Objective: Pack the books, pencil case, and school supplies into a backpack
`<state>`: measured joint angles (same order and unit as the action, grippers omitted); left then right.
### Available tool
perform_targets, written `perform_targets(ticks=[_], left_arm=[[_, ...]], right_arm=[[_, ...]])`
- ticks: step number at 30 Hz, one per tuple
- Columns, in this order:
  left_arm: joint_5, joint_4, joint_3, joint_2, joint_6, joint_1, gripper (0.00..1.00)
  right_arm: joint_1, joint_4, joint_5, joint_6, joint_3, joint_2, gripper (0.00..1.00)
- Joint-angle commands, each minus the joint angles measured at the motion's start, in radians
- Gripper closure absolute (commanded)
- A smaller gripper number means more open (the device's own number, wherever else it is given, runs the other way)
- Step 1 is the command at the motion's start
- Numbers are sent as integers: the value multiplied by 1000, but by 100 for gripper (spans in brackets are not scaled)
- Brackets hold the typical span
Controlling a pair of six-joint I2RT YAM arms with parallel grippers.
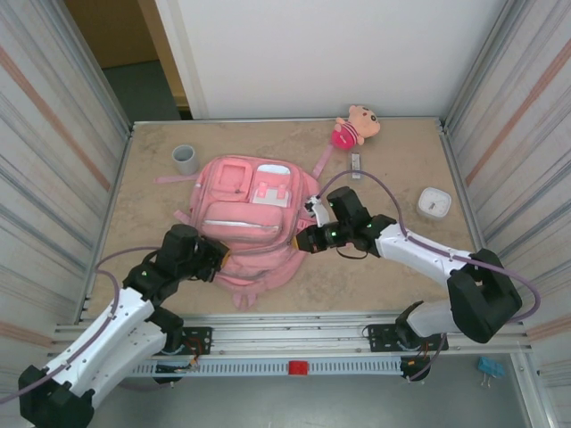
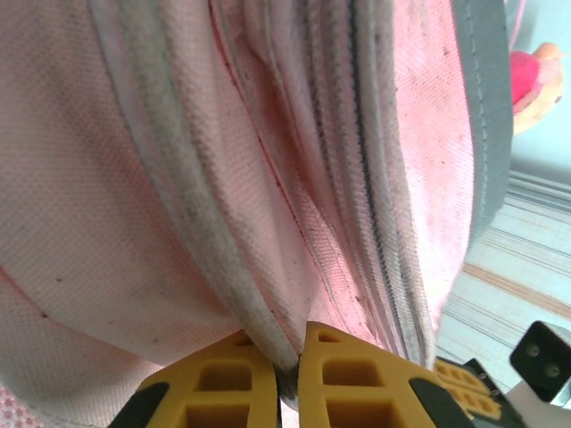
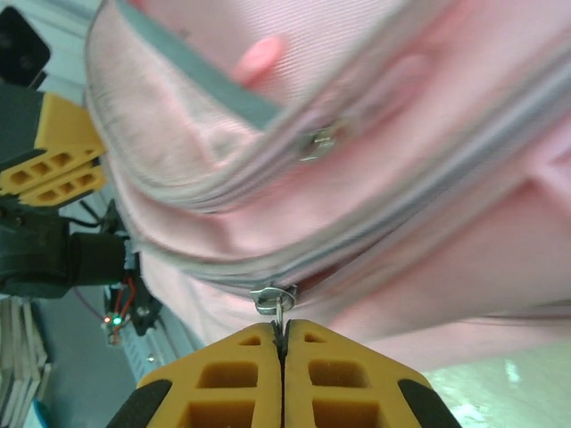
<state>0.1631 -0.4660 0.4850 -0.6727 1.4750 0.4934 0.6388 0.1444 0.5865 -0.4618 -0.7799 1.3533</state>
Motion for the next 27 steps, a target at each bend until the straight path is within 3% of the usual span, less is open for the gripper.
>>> perform_targets(ticks=[1,3,7,14,20,27], left_arm=[[-136,-184,37,10,-124,-40,100],[-116,-160,57,-6,-158,-40,94],[-55,-109,123,-80,-228,-10,67],[-80,2,245,-209,-276,188,38],[-63,5,352,-350,-536,260,35],[-45,21,378,-358,-751,264,37]], right_arm=[[-52,74,-41,36,9,-24,100],[-34,55,-25,35,2,-30,100],[7,36,-21,32,-19,-31,100],[42,-4,-25,8,-28,-26,100],[36,-18,-20,5,-21,-25,100],[25,-52,5,-16,-5,-39,100]])
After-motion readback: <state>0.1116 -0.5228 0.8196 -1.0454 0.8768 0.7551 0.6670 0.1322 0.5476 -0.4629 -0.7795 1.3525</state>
